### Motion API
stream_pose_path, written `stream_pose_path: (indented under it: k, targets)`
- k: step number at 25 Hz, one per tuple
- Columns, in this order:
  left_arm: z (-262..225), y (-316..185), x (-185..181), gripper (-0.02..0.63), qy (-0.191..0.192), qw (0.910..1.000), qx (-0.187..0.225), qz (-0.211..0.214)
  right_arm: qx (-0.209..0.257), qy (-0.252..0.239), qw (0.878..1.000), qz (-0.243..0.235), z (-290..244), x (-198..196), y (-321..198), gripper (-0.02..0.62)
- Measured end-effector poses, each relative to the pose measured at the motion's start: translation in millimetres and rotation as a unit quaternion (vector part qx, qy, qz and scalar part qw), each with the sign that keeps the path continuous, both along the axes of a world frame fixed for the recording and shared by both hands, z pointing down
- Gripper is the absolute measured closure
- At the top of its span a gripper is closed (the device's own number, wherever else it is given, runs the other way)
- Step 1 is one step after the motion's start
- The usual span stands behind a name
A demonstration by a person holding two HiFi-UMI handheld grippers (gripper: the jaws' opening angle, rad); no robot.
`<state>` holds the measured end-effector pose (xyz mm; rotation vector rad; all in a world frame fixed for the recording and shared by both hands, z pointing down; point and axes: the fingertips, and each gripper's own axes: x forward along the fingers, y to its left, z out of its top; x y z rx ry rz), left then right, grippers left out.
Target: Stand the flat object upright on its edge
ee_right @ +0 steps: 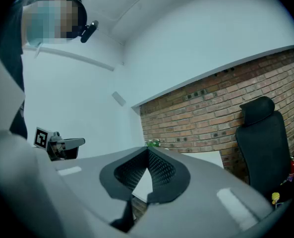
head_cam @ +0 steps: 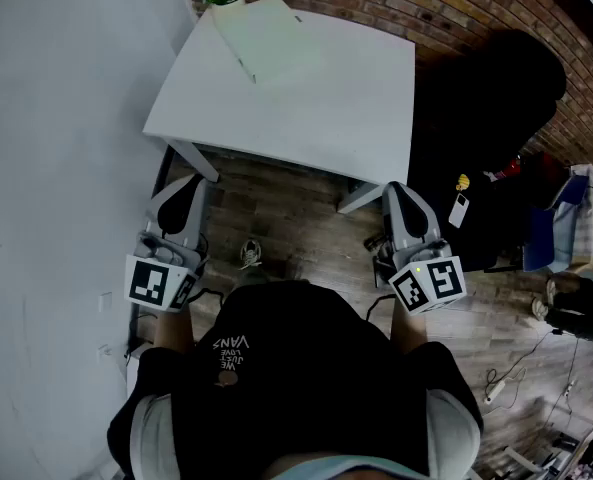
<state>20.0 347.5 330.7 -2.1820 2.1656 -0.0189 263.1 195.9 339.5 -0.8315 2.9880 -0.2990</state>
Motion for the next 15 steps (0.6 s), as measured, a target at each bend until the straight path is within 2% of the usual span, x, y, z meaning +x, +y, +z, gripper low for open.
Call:
stream_pose_path:
  k: [9, 15]
  targets:
    - [-3, -5, -10, 0.606, 0.004, 1.0000, 0.006, 0.004, -0.008, -0.006, 1.000, 0.008, 0, -9, -9, 0.594]
    - [3, -14, -30, 0.606, 0.015, 0.9998, 0.003, 0.016, -0.018, -0.010, 1.000, 0.008, 0, -31, -14, 0.594]
